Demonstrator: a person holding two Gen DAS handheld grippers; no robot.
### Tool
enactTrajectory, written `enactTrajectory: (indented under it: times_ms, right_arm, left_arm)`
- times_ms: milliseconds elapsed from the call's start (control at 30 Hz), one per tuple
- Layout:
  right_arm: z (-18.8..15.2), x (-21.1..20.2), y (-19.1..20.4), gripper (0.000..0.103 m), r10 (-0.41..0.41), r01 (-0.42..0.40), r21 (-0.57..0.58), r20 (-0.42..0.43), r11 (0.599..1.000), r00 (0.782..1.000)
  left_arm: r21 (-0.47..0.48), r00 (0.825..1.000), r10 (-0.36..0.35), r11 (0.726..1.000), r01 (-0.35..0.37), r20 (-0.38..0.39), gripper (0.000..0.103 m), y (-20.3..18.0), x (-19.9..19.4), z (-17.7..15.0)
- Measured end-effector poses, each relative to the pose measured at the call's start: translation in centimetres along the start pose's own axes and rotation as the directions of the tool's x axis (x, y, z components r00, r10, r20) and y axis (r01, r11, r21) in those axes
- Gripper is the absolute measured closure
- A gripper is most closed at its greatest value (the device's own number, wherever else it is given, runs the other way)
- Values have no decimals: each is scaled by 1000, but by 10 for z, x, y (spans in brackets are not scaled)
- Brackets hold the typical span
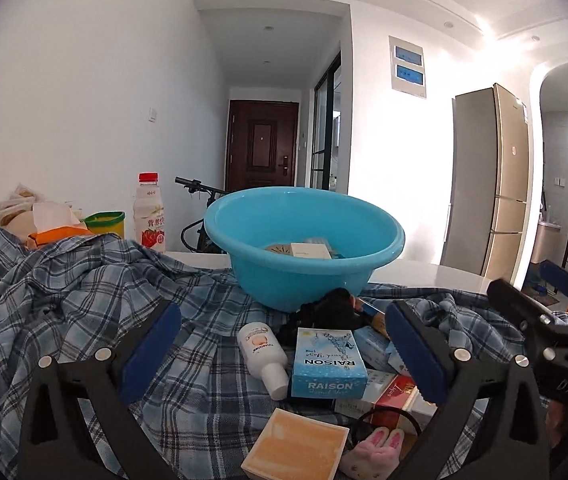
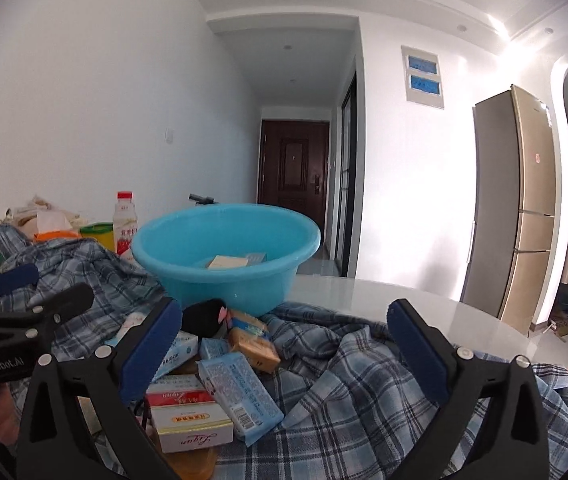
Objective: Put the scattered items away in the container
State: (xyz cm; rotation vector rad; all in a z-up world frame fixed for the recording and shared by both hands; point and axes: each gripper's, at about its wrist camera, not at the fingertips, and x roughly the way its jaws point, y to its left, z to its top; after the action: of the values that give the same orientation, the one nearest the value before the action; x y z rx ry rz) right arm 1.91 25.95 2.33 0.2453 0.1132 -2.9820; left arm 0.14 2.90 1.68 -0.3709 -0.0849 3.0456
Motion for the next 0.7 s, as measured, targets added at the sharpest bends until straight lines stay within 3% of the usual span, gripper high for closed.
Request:
enactTrajectory:
  times_ms: [133,233,433,700]
  right_arm:
    - [-2,16,5,1,3,-5,-22,-105,1000,994]
    - [-2,28,2,1,16,-18,-8,-182,1000,983]
    - [-4,19,-8,1,3,2,37,-137,999,991]
    - [-5,23,-8,1,-7,13,40,-142,999,990]
  left_arm:
    - [26,997,55,998,-54,-58,0,-4,10,-3]
    - [37,997,59,998,-58,-45,0,-6,7,-4]
    - [40,997,56,998,-54,-49,0,-5,8,-5]
    - [42,997,53,998,-51,-51,0,-6,8,-4]
